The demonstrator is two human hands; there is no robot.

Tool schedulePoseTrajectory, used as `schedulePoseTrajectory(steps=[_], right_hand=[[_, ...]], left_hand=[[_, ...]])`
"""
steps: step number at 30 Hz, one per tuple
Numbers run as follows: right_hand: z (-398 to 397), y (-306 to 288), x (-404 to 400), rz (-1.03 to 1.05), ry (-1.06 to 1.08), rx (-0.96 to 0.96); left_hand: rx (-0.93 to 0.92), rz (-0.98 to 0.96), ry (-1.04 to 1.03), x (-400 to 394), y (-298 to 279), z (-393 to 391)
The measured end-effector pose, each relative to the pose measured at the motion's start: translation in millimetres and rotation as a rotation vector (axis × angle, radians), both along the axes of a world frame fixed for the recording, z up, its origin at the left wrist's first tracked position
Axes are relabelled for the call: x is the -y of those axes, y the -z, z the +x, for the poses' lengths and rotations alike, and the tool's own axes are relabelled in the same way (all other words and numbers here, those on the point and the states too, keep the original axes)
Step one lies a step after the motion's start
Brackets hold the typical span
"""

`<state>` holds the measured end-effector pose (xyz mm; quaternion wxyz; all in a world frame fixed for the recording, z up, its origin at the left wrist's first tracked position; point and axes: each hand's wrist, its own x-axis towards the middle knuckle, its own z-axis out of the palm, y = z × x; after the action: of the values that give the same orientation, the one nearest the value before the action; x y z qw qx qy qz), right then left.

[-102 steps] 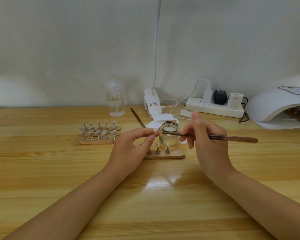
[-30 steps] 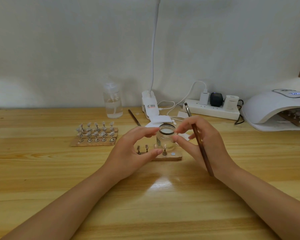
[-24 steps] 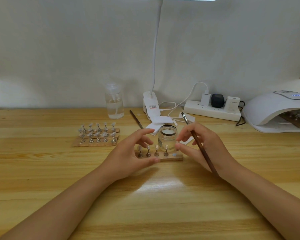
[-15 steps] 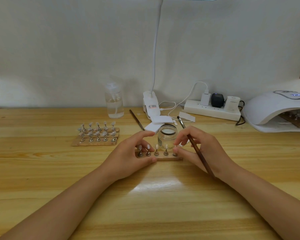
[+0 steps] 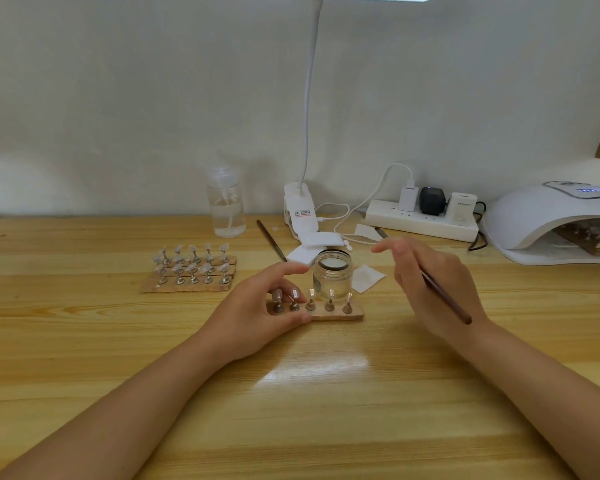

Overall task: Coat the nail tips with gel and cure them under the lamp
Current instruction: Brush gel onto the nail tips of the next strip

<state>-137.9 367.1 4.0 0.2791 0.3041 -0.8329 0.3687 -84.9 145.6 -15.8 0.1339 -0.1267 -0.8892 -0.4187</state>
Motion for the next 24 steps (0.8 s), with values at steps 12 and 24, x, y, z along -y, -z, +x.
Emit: schedulePoseTrajectory(steps=[12,24], right_hand=[[-6,7,-4,0.558,0.191,0.09],[-6,12,-3,0.556,0.073,0.073]], left_hand=[[-0.058,0.103,-0.02,-3,-4,4],[-0.077,0.133,-0.036,-4,-7,6]])
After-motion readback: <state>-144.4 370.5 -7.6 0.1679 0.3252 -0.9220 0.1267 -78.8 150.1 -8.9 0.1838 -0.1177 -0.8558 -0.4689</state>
